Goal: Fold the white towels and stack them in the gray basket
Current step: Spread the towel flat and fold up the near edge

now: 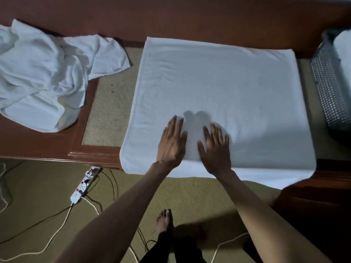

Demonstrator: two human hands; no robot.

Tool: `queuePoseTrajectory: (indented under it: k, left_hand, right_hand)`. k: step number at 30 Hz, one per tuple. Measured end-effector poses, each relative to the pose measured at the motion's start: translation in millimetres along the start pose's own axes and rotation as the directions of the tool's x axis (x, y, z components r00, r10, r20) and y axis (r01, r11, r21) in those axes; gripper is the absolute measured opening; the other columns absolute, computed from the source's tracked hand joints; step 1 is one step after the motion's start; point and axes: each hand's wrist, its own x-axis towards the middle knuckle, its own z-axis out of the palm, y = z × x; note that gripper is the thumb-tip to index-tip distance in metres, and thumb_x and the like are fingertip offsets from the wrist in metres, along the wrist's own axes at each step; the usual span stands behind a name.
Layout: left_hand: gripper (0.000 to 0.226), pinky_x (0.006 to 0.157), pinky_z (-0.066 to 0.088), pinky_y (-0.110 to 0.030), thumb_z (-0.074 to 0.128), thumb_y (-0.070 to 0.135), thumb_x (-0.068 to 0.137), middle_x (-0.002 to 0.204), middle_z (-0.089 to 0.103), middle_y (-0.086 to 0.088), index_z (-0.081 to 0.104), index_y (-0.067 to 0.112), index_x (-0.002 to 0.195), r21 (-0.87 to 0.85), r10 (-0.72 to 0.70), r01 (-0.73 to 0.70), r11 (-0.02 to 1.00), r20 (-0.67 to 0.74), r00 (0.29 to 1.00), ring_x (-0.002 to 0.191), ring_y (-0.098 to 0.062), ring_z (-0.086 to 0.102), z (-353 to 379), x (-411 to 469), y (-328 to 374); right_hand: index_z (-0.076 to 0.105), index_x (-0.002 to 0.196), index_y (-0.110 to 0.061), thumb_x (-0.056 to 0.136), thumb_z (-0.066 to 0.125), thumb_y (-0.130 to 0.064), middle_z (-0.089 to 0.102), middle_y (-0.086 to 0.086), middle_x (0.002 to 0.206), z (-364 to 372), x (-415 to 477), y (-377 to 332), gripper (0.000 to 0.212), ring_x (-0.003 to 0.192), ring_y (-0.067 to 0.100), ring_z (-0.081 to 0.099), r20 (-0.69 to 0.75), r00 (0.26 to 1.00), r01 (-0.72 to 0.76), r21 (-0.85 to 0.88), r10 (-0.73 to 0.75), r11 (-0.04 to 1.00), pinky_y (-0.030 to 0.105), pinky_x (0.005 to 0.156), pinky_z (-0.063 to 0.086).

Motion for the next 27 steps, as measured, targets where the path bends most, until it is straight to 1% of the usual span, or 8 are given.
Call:
queuePoseTrajectory:
  k: [2, 6, 13, 17, 21, 24, 26, 27]
  left_hand:
    - [0.060, 0.128, 0.009, -0.048, 0.023, 0.041, 0.110, 0.172, 0.008, -0.008, 0.015, 0.016, 0.164, 0.040, 0.039, -0.041, 0.998, 0.042, 0.998, 0.159, -0.028, 0.006, 22.0, 14.7, 13.5]
    - [0.065, 0.128, 0.002, -0.046, 0.017, 0.058, 0.108, 0.173, -0.006, -0.002, 0.002, 0.032, 0.165, 0.375, 0.136, -0.152, 0.915, 0.067, 0.988, 0.159, -0.023, -0.007, 49.0, 14.6, 5.3]
    - [0.064, 0.127, 0.010, -0.047, 0.025, 0.059, 0.107, 0.173, 0.003, 0.001, 0.008, 0.036, 0.164, 0.435, 0.132, -0.127, 0.891, 0.018, 0.991, 0.159, -0.022, 0.000, 56.7, 16.5, 7.7]
    - [0.061, 0.124, 0.017, -0.053, 0.031, 0.059, 0.103, 0.169, 0.022, -0.005, 0.034, 0.030, 0.157, 0.353, 0.098, -0.070, 0.933, -0.061, 0.993, 0.157, -0.028, 0.014, 56.7, 19.5, 16.7]
    - [0.051, 0.120, 0.025, -0.057, 0.041, 0.045, 0.104, 0.161, 0.036, -0.010, 0.047, 0.016, 0.146, 0.207, 0.230, -0.202, 0.957, -0.123, 0.965, 0.153, -0.032, 0.025, 95.2, 17.0, 88.3]
    - [0.049, 0.121, 0.027, -0.052, 0.044, 0.042, 0.106, 0.162, 0.035, -0.009, 0.046, 0.018, 0.148, 0.117, 0.389, -0.387, 0.914, 0.007, 0.921, 0.153, -0.029, 0.026, 148.3, 20.5, 156.1]
    - [0.052, 0.125, 0.021, -0.049, 0.040, 0.045, 0.108, 0.167, 0.029, -0.008, 0.041, 0.021, 0.154, 0.131, 0.448, -0.461, 0.878, 0.114, 0.887, 0.155, -0.027, 0.020, 180.0, 30.8, 192.4]
    - [0.055, 0.127, 0.016, -0.048, 0.036, 0.048, 0.109, 0.169, 0.023, -0.008, 0.036, 0.023, 0.157, 0.158, 0.465, -0.488, 0.859, 0.162, 0.871, 0.157, -0.025, 0.016, 192.8, 37.7, 205.6]
  right_hand:
    - [0.030, 0.160, -0.021, 0.106, 0.027, -0.047, 0.021, 0.010, 0.168, -5.9, 0.9, 20.8, 0.060, 0.155, 0.028, 0.017, 0.043, 0.997, 0.065, 0.024, -0.066, 0.998, 0.054, 0.123, 0.019]
    - [0.029, 0.160, -0.027, 0.104, 0.028, -0.055, 0.018, 0.007, 0.169, -23.4, -4.0, 103.4, 0.062, 0.156, 0.025, 0.014, 0.052, 0.997, 0.057, 0.011, -0.057, 0.998, 0.052, 0.123, 0.018]
    - [0.025, 0.160, -0.029, 0.100, 0.026, -0.066, 0.018, 0.005, 0.169, -46.4, -42.4, 243.1, 0.070, 0.155, 0.027, 0.014, -0.036, 0.961, -0.275, 0.029, 0.276, 0.961, 0.053, 0.123, 0.016]
    - [0.026, 0.161, -0.024, 0.100, 0.024, -0.064, 0.019, 0.008, 0.169, -50.8, -58.5, 281.5, 0.072, 0.155, 0.032, 0.016, -0.022, 0.911, -0.406, 0.120, 0.412, 0.906, 0.050, 0.125, 0.013]
    - [0.047, 0.149, -0.006, 0.105, 0.035, -0.040, 0.040, 0.019, 0.158, -48.1, -89.0, 276.9, 0.057, 0.147, 0.035, 0.035, -0.163, 0.825, -0.455, 0.377, 0.541, 0.807, 0.049, 0.122, 0.025]
    - [0.054, 0.136, -0.004, 0.103, 0.051, -0.020, 0.054, 0.019, 0.142, -29.2, -137.7, 260.0, 0.037, 0.130, 0.027, 0.054, -0.347, 0.654, -0.389, 0.607, 0.672, 0.693, 0.026, 0.109, 0.040]
    - [0.052, 0.133, -0.003, 0.096, 0.062, -0.008, 0.056, 0.021, 0.129, -21.2, -162.4, 247.0, 0.038, 0.113, 0.018, 0.055, -0.257, 0.557, -0.456, 0.701, 0.790, 0.549, 0.010, 0.099, 0.038]
    - [0.051, 0.134, -0.002, 0.093, 0.067, -0.007, 0.055, 0.022, 0.128, -12.0, -169.4, 245.7, 0.044, 0.112, 0.019, 0.055, -0.142, 0.544, -0.517, 0.719, 0.827, 0.464, 0.014, 0.098, 0.041]
